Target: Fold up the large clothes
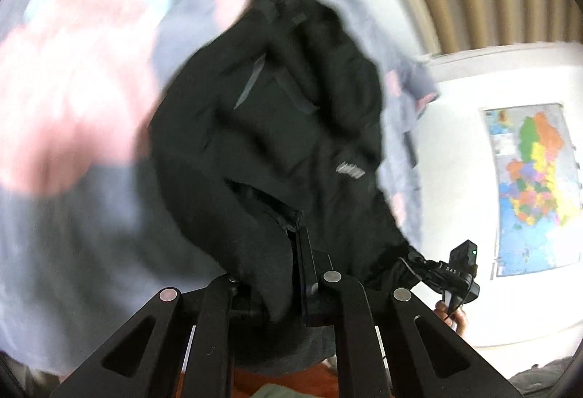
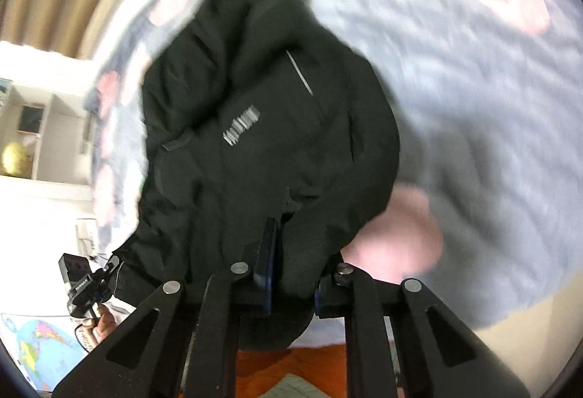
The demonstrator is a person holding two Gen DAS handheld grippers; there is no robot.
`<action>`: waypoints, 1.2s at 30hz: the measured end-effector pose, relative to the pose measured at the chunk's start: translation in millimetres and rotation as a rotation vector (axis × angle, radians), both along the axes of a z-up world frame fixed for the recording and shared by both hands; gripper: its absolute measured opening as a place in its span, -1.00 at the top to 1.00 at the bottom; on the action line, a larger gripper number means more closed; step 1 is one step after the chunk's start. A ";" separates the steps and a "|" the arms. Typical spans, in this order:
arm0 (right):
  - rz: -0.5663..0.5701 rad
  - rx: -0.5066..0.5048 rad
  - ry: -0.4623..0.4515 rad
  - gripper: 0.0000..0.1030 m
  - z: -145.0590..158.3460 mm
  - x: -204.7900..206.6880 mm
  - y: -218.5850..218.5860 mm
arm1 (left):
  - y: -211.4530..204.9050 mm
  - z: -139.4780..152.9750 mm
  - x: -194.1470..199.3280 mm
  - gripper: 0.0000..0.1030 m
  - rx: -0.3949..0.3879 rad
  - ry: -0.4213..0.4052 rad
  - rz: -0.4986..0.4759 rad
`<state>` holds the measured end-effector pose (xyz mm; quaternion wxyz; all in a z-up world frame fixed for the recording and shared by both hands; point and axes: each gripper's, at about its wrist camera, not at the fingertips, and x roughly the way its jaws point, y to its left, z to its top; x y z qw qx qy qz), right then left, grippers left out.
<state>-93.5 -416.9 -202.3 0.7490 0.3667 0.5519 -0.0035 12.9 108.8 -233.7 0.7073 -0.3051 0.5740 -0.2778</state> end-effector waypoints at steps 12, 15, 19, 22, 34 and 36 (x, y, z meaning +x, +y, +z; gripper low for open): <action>0.009 -0.007 -0.208 0.64 72.4 89.2 -41.9 | -31.9 96.3 94.1 0.77 -0.019 -0.258 0.111; -0.007 -0.018 -0.233 0.64 79.5 125.3 -59.2 | -39.1 104.4 128.0 0.77 -0.002 -0.286 0.145; -0.040 -0.026 -0.239 0.64 77.3 183.2 -81.3 | -49.5 108.2 184.7 0.77 0.037 -0.292 0.203; -0.080 -0.033 -0.225 0.64 60.8 238.5 -98.2 | -59.9 96.3 231.5 0.76 0.089 -0.275 0.249; -0.012 -0.150 0.062 0.60 -74.8 385.9 -86.3 | -108.3 -53.1 361.5 0.69 0.306 -0.008 0.263; -0.016 -0.132 0.084 0.60 -91.1 390.7 -85.8 | -107.6 -70.5 367.7 0.69 0.281 0.017 0.263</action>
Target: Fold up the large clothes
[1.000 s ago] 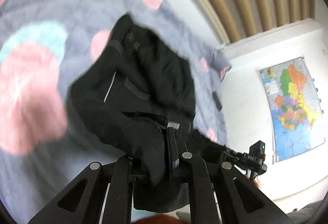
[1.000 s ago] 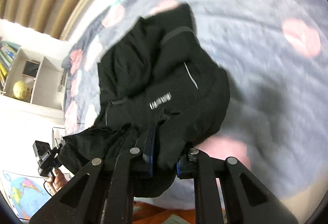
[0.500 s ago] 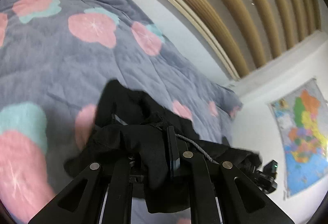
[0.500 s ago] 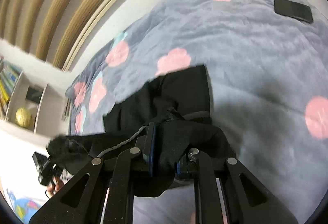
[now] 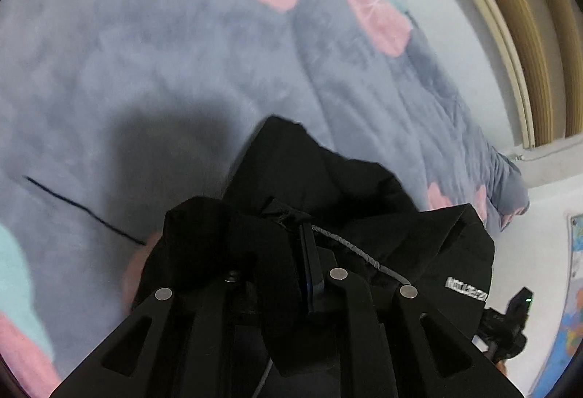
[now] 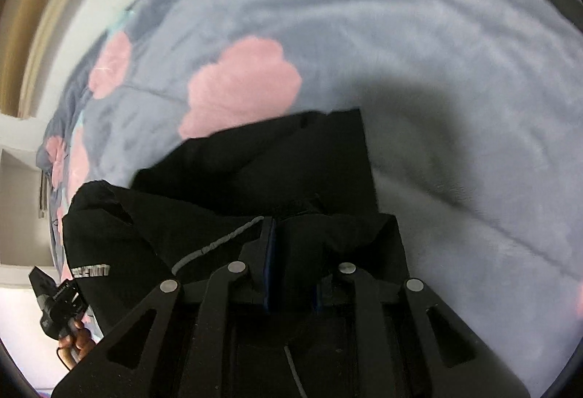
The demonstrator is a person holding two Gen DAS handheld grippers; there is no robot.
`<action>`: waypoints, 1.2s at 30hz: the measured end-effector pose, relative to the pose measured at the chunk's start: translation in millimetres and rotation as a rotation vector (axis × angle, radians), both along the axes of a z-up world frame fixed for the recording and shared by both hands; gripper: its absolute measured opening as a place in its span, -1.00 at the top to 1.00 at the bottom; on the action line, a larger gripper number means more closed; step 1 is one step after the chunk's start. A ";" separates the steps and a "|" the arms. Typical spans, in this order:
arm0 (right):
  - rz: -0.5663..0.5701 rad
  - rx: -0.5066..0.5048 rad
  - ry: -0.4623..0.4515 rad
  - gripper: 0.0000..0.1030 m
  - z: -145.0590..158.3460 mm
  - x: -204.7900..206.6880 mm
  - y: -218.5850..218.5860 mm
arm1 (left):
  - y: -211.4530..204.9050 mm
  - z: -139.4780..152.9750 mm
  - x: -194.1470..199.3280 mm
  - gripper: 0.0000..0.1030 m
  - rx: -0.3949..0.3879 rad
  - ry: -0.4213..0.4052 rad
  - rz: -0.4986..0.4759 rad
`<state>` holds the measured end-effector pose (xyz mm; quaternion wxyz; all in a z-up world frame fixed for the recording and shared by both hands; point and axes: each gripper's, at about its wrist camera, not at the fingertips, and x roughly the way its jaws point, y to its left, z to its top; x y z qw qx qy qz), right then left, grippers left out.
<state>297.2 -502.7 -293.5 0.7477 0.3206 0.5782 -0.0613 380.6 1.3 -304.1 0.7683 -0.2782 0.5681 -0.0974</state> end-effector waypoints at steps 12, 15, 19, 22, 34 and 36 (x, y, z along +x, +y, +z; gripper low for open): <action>-0.016 0.041 -0.037 0.46 32.5 -16.4 -14.9 | 24.1 37.3 -15.4 0.39 -0.067 -0.016 -0.118; -0.024 0.080 -0.089 0.25 58.8 -32.0 -20.7 | 33.8 71.2 -35.2 -0.04 -0.090 -0.061 -0.188; -0.026 0.071 -0.151 -0.30 96.1 -58.6 -22.3 | 53.1 112.3 -65.9 -0.45 -0.081 -0.142 -0.222; -0.026 0.024 -0.206 -0.46 121.2 -74.7 -18.6 | 73.4 134.8 -84.5 -0.53 -0.083 -0.193 -0.222; 0.113 -0.153 -0.179 -0.49 87.4 -34.3 -7.3 | 49.2 68.5 -15.0 -0.54 0.056 -0.091 -0.212; 0.150 -0.166 -0.175 -0.49 73.1 -17.8 -8.1 | 44.1 61.5 -4.8 -0.54 0.085 -0.086 -0.231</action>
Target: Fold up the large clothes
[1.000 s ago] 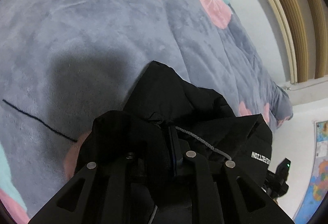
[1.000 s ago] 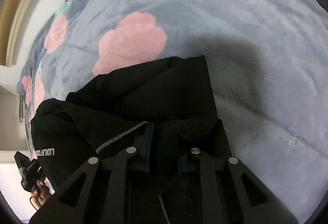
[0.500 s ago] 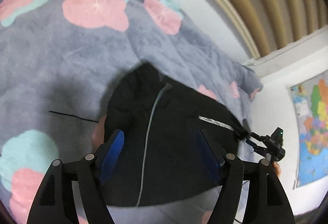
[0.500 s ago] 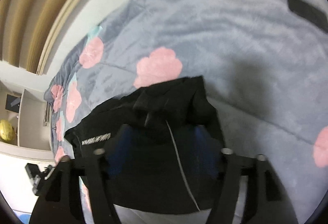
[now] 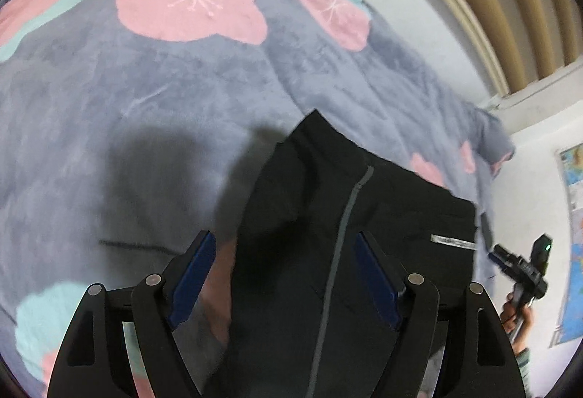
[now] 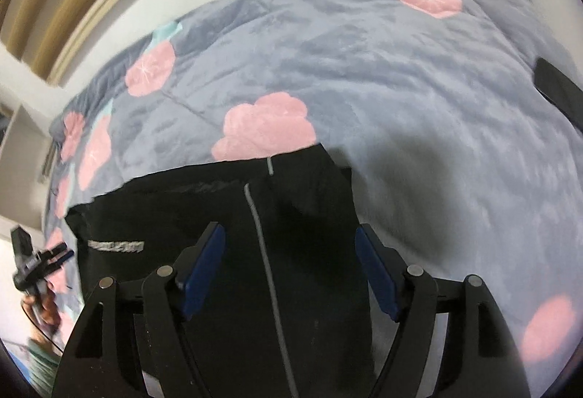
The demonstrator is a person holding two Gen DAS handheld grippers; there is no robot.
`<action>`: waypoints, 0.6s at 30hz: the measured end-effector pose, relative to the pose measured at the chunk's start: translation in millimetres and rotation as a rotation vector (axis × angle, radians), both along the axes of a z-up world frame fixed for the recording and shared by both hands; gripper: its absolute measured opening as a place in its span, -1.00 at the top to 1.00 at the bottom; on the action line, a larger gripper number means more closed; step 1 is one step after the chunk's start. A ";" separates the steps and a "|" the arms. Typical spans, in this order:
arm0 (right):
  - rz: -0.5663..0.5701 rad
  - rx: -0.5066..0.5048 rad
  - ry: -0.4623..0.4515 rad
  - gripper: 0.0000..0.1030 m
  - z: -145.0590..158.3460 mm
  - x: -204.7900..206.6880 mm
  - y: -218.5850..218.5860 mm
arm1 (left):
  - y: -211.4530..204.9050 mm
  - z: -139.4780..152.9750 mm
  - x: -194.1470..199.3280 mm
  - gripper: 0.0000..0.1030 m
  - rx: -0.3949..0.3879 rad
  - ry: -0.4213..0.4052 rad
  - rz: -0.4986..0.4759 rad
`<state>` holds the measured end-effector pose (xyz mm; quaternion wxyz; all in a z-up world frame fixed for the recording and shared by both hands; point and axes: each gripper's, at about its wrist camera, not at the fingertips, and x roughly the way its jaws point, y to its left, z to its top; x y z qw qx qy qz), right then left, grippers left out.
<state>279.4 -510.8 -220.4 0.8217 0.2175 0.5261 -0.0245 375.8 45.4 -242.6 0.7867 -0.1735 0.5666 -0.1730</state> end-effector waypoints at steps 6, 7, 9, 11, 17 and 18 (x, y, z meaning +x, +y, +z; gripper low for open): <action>0.064 -0.037 0.032 -0.49 -38.2 34.6 -10.4 | -6.8 -18.5 25.0 -0.54 -0.034 0.027 -0.074; 0.073 -0.031 0.038 -0.49 -43.7 38.5 -12.9 | -7.1 -21.4 26.9 -0.54 -0.045 0.036 -0.082; 0.091 -0.013 0.057 -0.49 -55.9 45.1 -16.4 | -9.7 -31.1 32.7 -0.54 -0.073 0.063 -0.103; 0.103 0.022 0.074 -0.49 -65.7 49.3 -16.9 | -13.9 -37.3 36.2 -0.54 -0.077 0.070 -0.111; 0.133 -0.088 0.025 0.51 -53.8 39.6 4.5 | -21.8 -35.4 35.1 0.50 -0.086 0.001 -0.062; 0.137 -0.121 0.012 0.55 -46.5 34.3 9.3 | -23.3 -31.7 31.3 0.63 -0.078 -0.020 -0.057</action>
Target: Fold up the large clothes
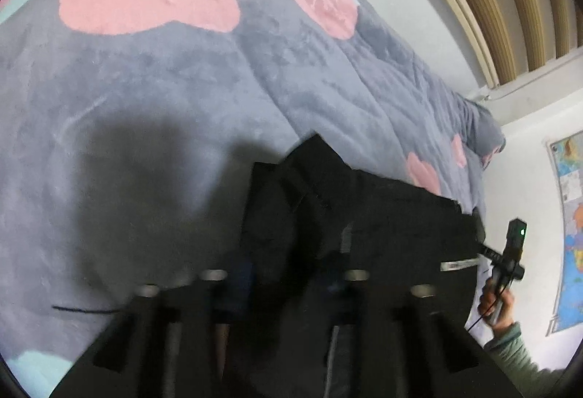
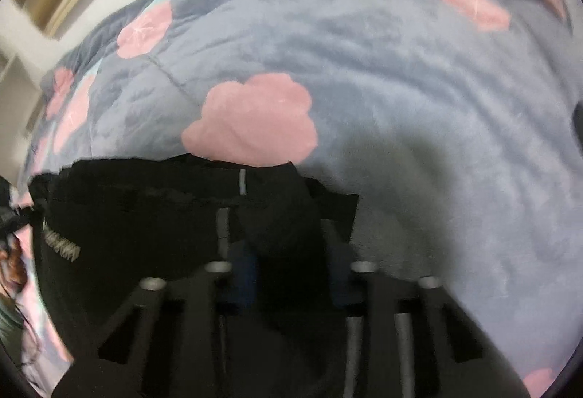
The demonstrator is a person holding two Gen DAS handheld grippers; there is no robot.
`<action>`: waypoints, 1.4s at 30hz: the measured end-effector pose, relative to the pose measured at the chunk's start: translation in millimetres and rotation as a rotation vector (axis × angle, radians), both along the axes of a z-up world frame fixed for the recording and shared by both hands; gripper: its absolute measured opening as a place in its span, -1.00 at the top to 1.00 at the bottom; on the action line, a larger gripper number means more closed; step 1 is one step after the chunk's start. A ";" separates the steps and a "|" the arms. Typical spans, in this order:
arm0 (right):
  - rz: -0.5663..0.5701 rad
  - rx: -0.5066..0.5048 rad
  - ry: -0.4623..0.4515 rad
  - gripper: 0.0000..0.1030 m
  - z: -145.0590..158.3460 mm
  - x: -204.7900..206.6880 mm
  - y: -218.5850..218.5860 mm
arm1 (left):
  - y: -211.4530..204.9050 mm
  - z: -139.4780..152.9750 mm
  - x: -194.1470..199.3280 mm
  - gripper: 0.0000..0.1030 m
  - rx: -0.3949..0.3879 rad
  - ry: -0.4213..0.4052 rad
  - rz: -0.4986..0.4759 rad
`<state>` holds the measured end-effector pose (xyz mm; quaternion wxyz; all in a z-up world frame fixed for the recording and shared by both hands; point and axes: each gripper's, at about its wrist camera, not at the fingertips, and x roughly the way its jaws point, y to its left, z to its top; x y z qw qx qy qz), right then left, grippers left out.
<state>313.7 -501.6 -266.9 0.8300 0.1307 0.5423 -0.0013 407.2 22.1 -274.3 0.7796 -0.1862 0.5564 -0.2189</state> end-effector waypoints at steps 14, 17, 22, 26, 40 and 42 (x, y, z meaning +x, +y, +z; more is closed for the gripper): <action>-0.112 -0.269 -0.119 0.66 71.7 47.1 7.8 | -14.9 88.9 19.8 0.73 0.057 -0.189 0.095; -0.095 -0.300 0.020 0.65 12.3 70.9 12.8 | -22.0 30.7 43.0 0.73 0.148 -0.046 0.119; -0.054 -0.311 0.144 0.53 -54.0 77.1 25.9 | -28.3 -38.3 47.6 0.43 0.183 0.055 0.134; -0.057 -0.304 0.159 0.43 -57.7 81.8 24.5 | -19.9 -56.7 50.2 0.05 0.161 0.105 0.163; -0.214 -0.063 0.015 -0.41 47.8 -60.3 4.2 | 57.0 17.0 -38.9 -0.22 0.088 0.065 0.261; -0.200 -0.054 0.005 -0.41 55.9 -82.3 16.2 | 50.8 29.3 -60.4 -0.22 0.119 0.036 0.249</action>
